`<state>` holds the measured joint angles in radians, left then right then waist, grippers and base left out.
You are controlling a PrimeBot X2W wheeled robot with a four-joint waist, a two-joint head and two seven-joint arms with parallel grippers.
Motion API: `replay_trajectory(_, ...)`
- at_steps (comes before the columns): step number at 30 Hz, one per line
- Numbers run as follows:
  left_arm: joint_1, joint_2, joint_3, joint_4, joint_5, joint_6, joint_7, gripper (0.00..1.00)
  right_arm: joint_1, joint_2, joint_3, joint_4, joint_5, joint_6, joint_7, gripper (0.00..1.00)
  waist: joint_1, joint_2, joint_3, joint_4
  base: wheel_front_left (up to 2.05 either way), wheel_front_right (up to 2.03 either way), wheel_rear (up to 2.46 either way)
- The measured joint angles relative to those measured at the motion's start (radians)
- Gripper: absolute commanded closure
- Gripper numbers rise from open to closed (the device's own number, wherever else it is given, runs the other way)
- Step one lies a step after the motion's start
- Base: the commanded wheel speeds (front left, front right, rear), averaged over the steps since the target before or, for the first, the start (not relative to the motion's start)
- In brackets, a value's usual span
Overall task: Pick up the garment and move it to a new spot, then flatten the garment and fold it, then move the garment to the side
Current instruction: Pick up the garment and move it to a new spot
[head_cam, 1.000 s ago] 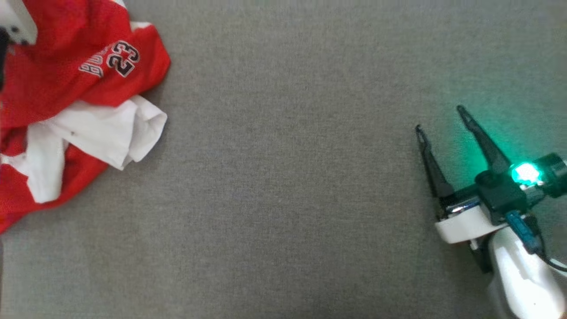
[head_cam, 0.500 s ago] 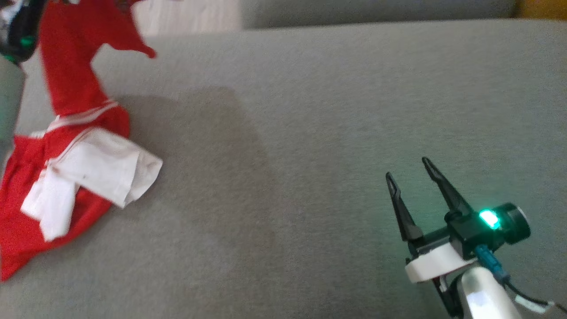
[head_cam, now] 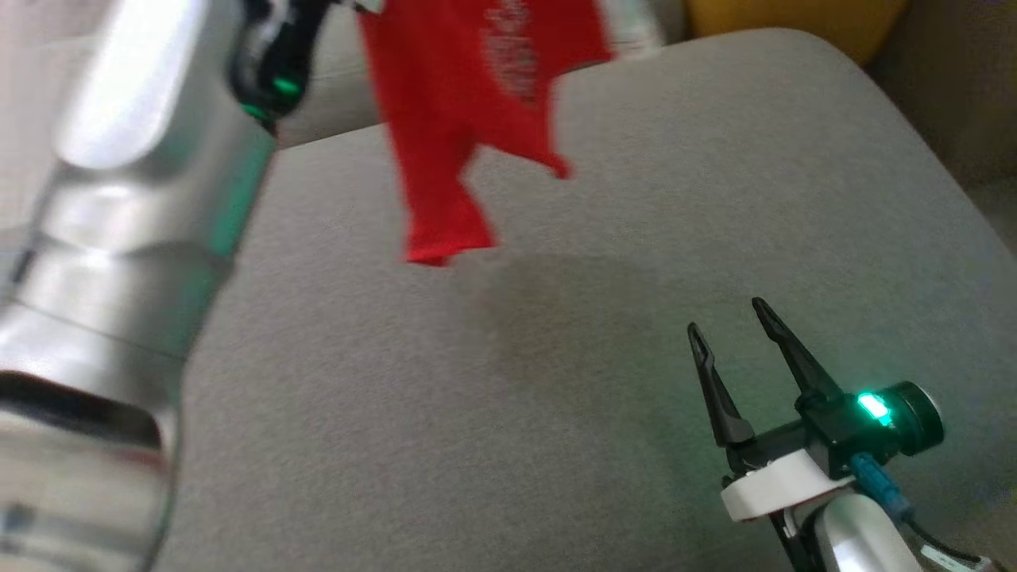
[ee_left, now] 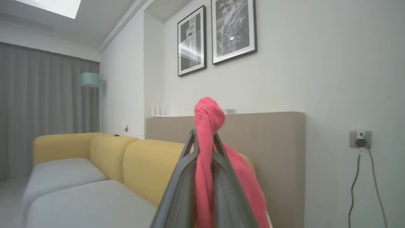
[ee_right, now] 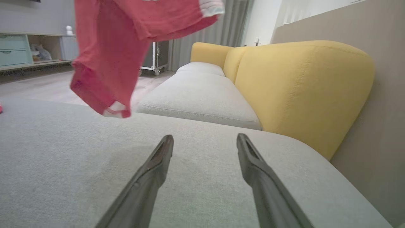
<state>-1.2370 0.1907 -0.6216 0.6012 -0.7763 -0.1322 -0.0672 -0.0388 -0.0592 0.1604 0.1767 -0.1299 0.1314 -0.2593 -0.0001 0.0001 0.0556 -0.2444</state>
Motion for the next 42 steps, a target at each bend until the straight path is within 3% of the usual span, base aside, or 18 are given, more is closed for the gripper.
replay_trajectory(6, 0.209, -0.077, -0.044, 0.035, -0.009, 0.000, -0.154, 1.00, 0.005, 0.001, -0.005, -0.012, 0.034, 0.000, 0.000, 0.00, 0.0003, 0.0000, 0.041, -0.037, 0.00, 0.00, 0.00)
replay_trajectory(11, 0.497, -0.074, -0.091, 0.066, -0.029, 0.000, -0.182, 1.00, 0.002, 0.005, -0.001, -0.015, 0.041, 0.000, 0.000, 0.00, 0.0004, -0.0001, 0.086, -0.031, 0.00, 0.00, 0.00)
replay_trajectory(17, 0.740, -0.087, 0.049, 0.017, 0.040, 0.000, -0.182, 1.00, -0.003, 0.007, -0.028, -0.020, 0.033, 0.000, 0.000, 0.00, 0.0004, 0.0000, 0.105, 0.019, 0.00, 0.00, 0.00)
replay_trajectory(18, 0.780, -0.091, 0.071, 0.002, 0.050, 0.000, -0.182, 0.83, -0.002, 0.008, -0.035, -0.019, 0.028, 0.000, 0.000, 0.00, 0.0004, 0.0000, 0.102, 0.030, 0.00, 0.00, 0.00)
replay_trajectory(19, 0.821, -0.098, 0.089, -0.014, 0.059, 0.000, -0.182, 0.51, -0.001, 0.008, -0.043, -0.019, 0.024, 0.000, 0.000, 0.00, 0.0003, 0.0000, 0.098, 0.041, 0.00, 0.00, 0.00)
replay_trajectory(20, 0.821, -0.098, 0.089, -0.014, 0.059, 0.000, -0.182, 0.00, -0.001, 0.008, -0.043, -0.019, 0.024, 0.000, 0.000, 0.00, 0.0003, 0.0000, 0.098, 0.041, 0.00, 0.00, 0.00)
replay_trajectory(26, 1.043, -0.120, 0.148, -0.125, 0.154, 0.002, -0.184, 0.00, 0.030, 0.009, -0.068, -0.013, 0.014, 0.000, 0.000, 0.00, 0.0000, 0.0000, 0.041, 0.103, 0.00, 0.00, 0.00)
replay_trajectory(36, 1.295, -0.124, 0.392, -0.447, 0.465, 0.085, -0.185, 0.00, 0.166, 0.012, -0.104, 0.005, 0.030, 0.000, 0.000, 0.00, -0.0001, 0.0000, -0.088, 0.198, 0.00, 0.00, 0.00)
replay_trajectory(42, 1.414, -0.129, 0.453, -0.564, 0.616, 0.115, -0.185, 0.00, 0.237, 0.013, -0.113, 0.006, 0.059, 0.000, 0.001, 0.00, 0.0000, 0.0000, -0.146, 0.239, 0.00, 0.00, 0.00)
